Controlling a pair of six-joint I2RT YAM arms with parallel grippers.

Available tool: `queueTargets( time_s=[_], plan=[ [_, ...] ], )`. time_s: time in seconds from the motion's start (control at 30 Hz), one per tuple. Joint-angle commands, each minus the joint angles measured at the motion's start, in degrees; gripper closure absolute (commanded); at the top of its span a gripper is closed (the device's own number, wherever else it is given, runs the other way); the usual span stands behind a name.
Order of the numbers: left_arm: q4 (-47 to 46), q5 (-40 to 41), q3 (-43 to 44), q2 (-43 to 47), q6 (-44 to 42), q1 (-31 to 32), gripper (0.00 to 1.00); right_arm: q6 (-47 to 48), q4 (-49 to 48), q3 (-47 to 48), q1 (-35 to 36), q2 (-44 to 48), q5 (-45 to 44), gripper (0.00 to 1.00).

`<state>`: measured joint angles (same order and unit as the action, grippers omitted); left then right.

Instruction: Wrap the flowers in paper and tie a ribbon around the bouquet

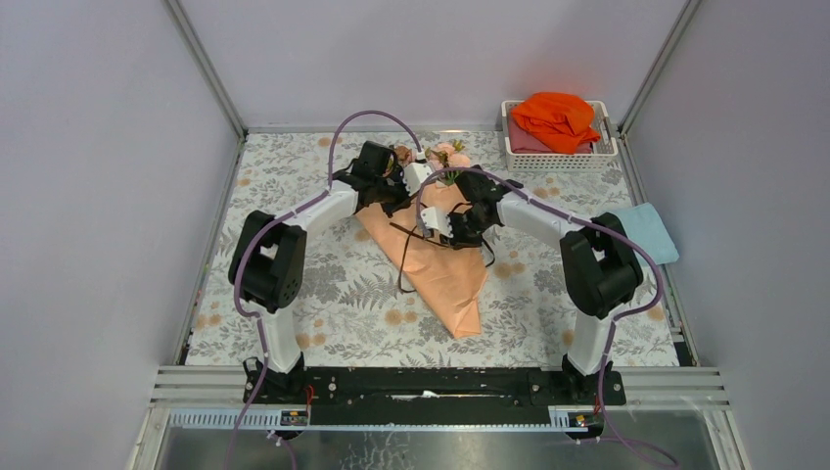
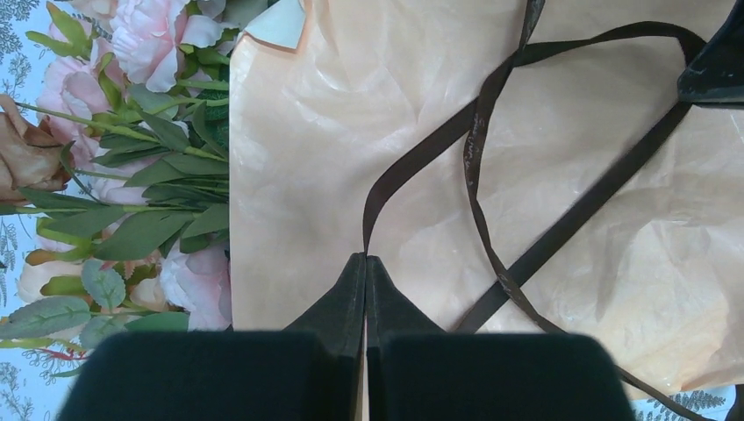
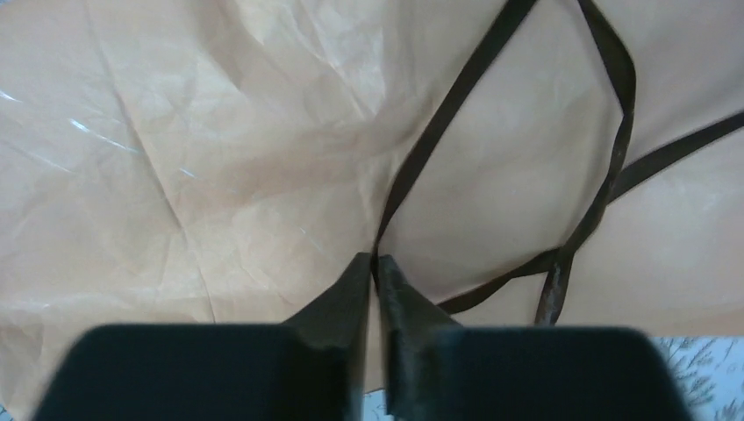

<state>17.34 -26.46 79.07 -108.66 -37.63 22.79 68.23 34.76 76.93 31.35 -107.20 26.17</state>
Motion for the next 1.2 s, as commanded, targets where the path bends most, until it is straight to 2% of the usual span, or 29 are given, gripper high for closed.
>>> queueTargets(
  time_s=[0.0, 0.03, 0.1, 0.2, 0.3, 0.37, 0.5, 0.63, 0.77, 0.87, 1.03, 1.17],
  plan=[
    [0.4, 1.3, -0.4, 3.1, -0.9, -0.7, 1.00, -2.8, -5.1, -3.3, 0.0, 4.3, -4.1, 0.97],
    [0.6, 1.8, -0.9, 3.8, -0.9, -0.9, 1.00, -4.0, -6.2, -4.3, 0.0, 5.3, -4.3, 1.00],
    [1.4, 4.5, -2.2, 5.4, -0.8, -1.4, 1.00, -8.4, -9.2, -6.7, -0.1, 7.8, -4.1, 1.00],
    [2.8, 9.2, -7.0, 8.5, -1.0, -2.0, 1.00, -20.0, -15.3, -10.0, -3.5, 11.9, 3.7, 1.00],
    [3.1, 11.9, -14.0, 13.1, -2.6, -2.5, 1.00, -33.7, -27.4, -18.0, -9.1, 16.8, 12.6, 1.00],
    [3.4, 13.6, -18.0, 15.7, -2.8, -2.7, 1.00, -44.2, -38.1, -23.7, -12.1, 20.0, 14.6, 1.00],
    [6.0, 16.6, -22.4, 19.5, -1.7, -4.1, 1.00, -66.6, -56.6, -32.0, -19.6, 23.4, 14.6, 1.00],
    [10.4, 20.1, -24.2, 20.7, -0.4, -7.8, 1.00, -88.5, -73.0, -39.4, -26.9, 23.1, 8.6, 1.00],
    [14.0, 20.5, -28.1, 23.5, -1.7, -12.3, 1.00, -99.9, -76.0, -43.5, -32.6, 21.5, 2.1, 1.00],
    [15.6, 20.7, -32.2, 26.6, -3.9, -15.0, 1.00, -104.9, -76.3, -46.1, -35.6, 21.3, -2.1, 1.00],
    [12.4, 27.0, -37.6, 29.6, -8.4, -21.3, 1.00, -105.4, -71.5, -48.9, -38.3, 22.3, -9.4, 1.00],
    [8.3, 31.1, -40.1, 29.4, -12.2, -28.1, 1.00, -105.5, -70.7, -50.9, -40.7, 23.0, -11.1, 1.00]
  ],
)
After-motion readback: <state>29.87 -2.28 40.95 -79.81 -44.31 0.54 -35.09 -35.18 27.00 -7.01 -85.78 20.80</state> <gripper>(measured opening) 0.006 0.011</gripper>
